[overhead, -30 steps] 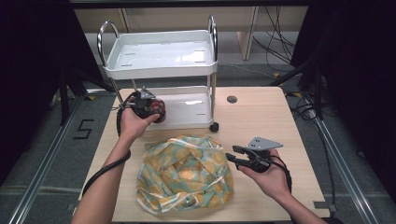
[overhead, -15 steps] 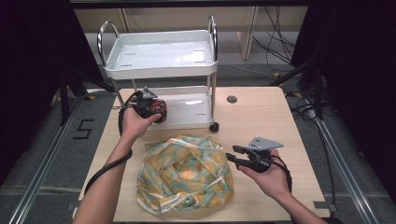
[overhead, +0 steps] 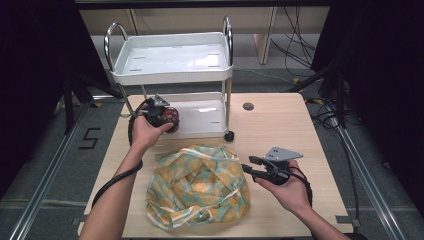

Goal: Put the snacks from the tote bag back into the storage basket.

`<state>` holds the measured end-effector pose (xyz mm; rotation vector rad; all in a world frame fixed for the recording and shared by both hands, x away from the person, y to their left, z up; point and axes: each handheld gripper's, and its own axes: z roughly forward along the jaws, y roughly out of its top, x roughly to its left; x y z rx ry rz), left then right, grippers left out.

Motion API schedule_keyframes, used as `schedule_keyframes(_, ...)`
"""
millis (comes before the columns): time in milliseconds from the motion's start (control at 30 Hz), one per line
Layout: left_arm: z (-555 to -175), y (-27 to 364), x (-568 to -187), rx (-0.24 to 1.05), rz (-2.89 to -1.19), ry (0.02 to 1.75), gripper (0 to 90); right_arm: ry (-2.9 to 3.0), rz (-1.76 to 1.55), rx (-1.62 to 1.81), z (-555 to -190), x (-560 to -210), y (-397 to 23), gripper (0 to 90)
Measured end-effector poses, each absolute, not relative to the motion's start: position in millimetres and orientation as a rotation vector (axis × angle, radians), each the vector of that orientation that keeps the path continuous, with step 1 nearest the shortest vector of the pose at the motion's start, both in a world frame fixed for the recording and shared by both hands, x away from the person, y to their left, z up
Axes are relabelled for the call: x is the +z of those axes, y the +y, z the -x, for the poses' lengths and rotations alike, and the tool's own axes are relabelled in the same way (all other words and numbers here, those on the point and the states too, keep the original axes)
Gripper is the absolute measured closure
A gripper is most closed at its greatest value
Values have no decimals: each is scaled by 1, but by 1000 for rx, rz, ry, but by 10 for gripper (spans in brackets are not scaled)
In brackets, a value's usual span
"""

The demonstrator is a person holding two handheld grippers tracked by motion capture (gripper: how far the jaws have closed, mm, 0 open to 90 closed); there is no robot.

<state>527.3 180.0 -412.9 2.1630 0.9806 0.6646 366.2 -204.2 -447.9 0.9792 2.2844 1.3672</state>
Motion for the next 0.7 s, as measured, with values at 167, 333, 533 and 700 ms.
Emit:
schedule_keyframes(167, -528, 179, -415, 660, -2176, 976, 253, 2298, -977, 1358, -366, -448, -204, 567)
schedule_keyframes(333, -529, 179, -417, 661, -2176, 976, 253, 2307, -990, 1362, -366, -448, -204, 567)
schedule_keyframes(533, -529, 181, -419, 658, -2181, 985, 252, 2298, -997, 1358, -365, -448, -204, 567)
schedule_keyframes(700, -529, 181, -420, 656, -2180, 987, 252, 2291, -964, 1347, -366, -448, -204, 567)
